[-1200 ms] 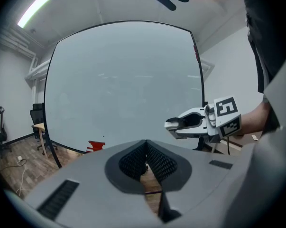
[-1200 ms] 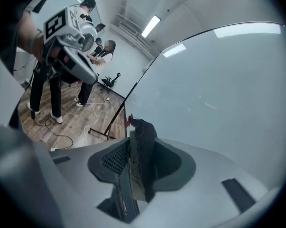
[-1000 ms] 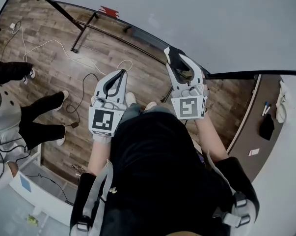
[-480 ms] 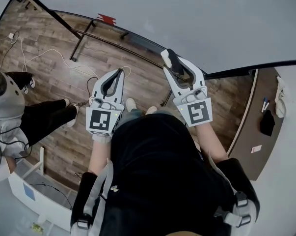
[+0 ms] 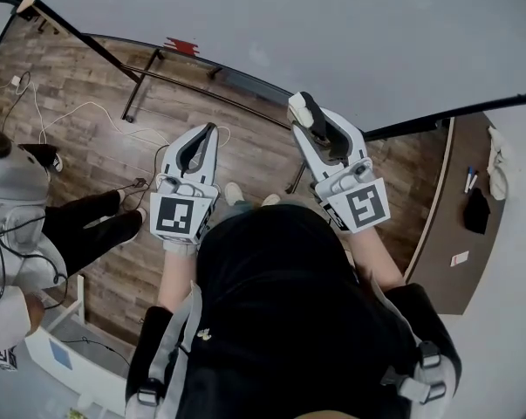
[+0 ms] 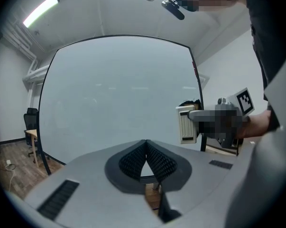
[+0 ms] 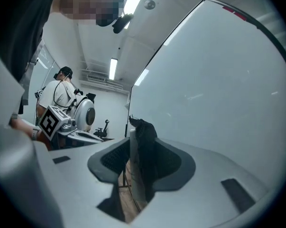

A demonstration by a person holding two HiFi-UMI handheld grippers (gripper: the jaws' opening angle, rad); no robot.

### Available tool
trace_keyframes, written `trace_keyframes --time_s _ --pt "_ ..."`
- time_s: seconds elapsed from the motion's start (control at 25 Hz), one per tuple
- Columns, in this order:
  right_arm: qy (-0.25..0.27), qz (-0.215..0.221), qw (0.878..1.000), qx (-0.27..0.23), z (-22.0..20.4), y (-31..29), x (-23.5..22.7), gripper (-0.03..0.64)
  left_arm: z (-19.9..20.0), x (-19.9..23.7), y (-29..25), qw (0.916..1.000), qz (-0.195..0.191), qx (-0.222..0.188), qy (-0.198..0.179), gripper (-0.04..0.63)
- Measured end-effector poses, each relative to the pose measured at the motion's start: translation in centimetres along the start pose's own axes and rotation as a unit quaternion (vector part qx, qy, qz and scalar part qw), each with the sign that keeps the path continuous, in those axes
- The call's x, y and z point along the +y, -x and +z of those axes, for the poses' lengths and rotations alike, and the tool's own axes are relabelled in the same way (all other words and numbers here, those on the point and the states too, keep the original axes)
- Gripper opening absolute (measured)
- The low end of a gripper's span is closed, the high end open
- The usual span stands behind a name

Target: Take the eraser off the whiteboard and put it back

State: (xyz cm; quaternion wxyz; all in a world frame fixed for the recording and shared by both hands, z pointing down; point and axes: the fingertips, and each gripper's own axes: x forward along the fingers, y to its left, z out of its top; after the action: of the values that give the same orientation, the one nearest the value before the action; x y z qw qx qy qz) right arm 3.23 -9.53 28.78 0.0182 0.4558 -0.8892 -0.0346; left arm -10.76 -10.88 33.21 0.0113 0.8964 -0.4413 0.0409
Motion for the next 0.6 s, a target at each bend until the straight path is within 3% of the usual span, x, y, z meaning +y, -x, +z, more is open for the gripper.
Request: trace_keyframes --time_s 0.6 --pt "0.004 -0.013 1.000 0.009 -1.1 -0.4 -0.8 0.160 0.4 0.2 -0.3 0.9999 -0.003 0.009 -0.010 0.008"
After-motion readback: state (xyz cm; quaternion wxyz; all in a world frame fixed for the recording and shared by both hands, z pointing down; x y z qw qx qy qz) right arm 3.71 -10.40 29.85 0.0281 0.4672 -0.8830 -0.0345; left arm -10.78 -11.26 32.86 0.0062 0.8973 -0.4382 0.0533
